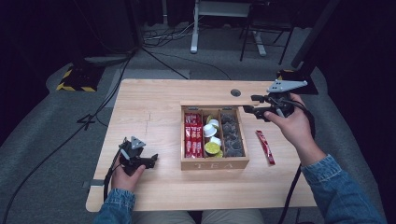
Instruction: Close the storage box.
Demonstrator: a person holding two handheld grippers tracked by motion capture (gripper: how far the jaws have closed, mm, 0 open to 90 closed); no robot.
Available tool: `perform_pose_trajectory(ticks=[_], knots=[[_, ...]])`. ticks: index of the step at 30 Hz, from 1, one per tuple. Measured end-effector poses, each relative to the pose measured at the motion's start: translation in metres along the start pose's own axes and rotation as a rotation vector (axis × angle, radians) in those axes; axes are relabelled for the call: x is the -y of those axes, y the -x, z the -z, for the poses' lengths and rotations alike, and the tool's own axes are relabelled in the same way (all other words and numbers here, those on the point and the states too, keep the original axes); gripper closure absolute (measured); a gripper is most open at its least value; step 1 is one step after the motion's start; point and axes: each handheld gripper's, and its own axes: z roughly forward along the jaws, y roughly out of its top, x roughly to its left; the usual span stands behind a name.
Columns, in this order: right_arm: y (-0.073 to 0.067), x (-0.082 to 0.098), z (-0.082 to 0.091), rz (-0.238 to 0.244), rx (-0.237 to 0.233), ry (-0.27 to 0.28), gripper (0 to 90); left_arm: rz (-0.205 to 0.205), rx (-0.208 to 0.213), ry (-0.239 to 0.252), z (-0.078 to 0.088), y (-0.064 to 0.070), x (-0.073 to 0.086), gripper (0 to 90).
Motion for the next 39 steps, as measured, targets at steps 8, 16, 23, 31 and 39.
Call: perform_pose_trajectory(ticks=[8,16,23,31,39], knots=[[-0.008,0.013,0.003,-0.001,0.004,-0.005,44.0,0.003,0.002,0.001,0.000,0.000,0.000,15.1],[-0.022,0.028,0.005,0.058,0.025,-0.033,43.9,0.003,0.000,0.002,0.000,0.000,0.000,15.2],[-0.033,0.040,0.007,0.094,0.036,-0.045,42.9,0.001,0.001,0.001,0.000,0.000,0.000,15.1],[-0.044,0.057,0.006,0.121,0.048,-0.064,41.9,0.001,0.000,0.001,0.000,0.000,0.000,15.2],[-0.052,0.073,0.005,0.130,0.052,-0.077,40.8,0.000,0.000,0.000,0.000,0.000,0.000,15.1]])
